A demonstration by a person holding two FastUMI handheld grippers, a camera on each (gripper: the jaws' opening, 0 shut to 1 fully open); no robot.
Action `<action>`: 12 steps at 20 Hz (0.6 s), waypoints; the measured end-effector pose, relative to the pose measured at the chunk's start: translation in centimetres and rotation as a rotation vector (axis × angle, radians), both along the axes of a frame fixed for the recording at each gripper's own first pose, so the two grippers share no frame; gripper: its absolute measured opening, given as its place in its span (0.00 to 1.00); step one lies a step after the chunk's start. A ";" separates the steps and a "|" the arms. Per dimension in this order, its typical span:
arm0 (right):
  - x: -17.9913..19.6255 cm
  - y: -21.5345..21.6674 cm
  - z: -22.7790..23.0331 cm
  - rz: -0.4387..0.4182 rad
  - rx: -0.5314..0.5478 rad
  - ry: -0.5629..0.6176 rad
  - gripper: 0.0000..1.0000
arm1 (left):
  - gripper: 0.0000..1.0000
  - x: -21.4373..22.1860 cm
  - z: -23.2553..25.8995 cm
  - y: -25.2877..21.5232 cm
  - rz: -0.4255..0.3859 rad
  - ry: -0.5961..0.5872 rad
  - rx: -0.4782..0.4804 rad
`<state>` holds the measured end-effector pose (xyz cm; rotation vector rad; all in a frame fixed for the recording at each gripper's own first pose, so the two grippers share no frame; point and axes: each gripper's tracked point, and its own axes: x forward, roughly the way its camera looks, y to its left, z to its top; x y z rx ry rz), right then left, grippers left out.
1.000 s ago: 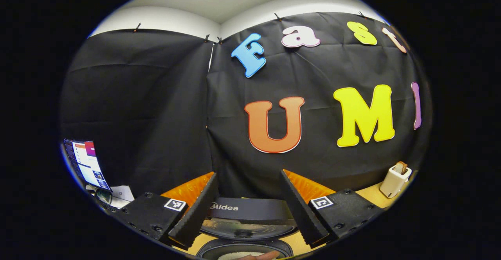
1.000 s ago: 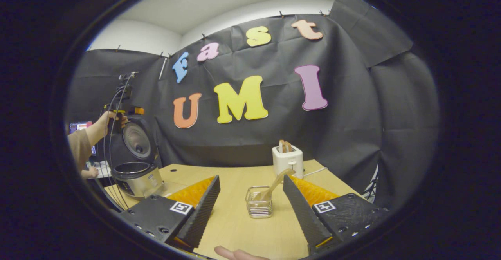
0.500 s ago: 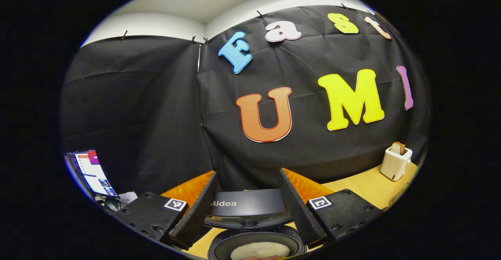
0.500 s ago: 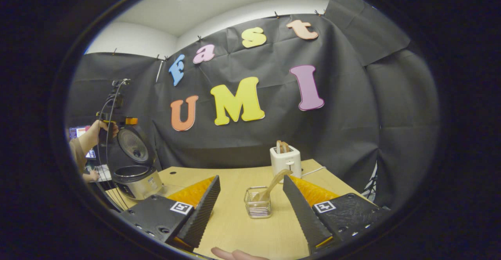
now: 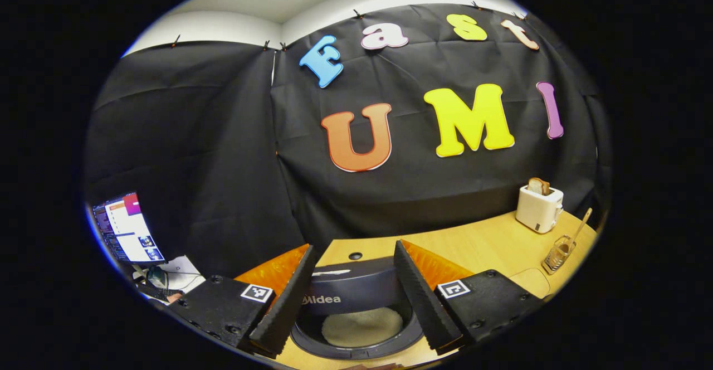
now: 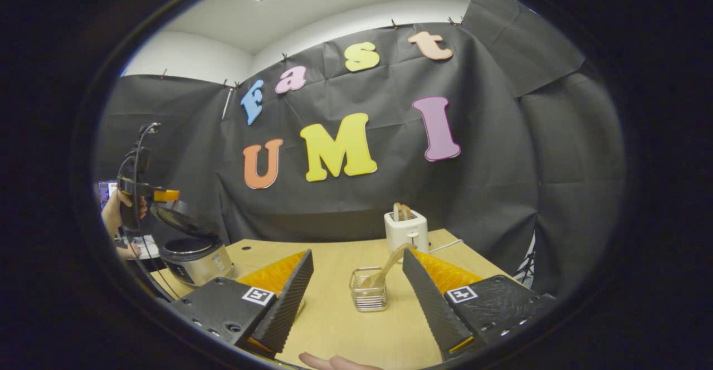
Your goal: Close the left gripper, press the button to open the rice cooker; take a wooden spoon from the chopstick holder with the right hand, scoop a spoonful of rice and pour it into the rice cooker, then put the wooden spoon back into the chopstick holder.
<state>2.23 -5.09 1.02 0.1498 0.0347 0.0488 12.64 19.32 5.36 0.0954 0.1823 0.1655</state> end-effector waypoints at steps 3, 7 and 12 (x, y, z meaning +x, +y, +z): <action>0.1 0.3 -0.4 0.004 0.009 0.020 0.92 | 0.92 -2.1 -3.4 -0.7 -0.011 0.031 -0.075; -0.3 -0.2 0.2 -0.014 -0.012 0.000 0.92 | 0.92 -4.0 -7.2 -1.4 -0.006 0.044 -0.130; -0.8 -0.3 0.8 -0.012 -0.005 -0.019 0.92 | 0.92 -5.8 -11.0 -1.7 0.011 0.038 -0.123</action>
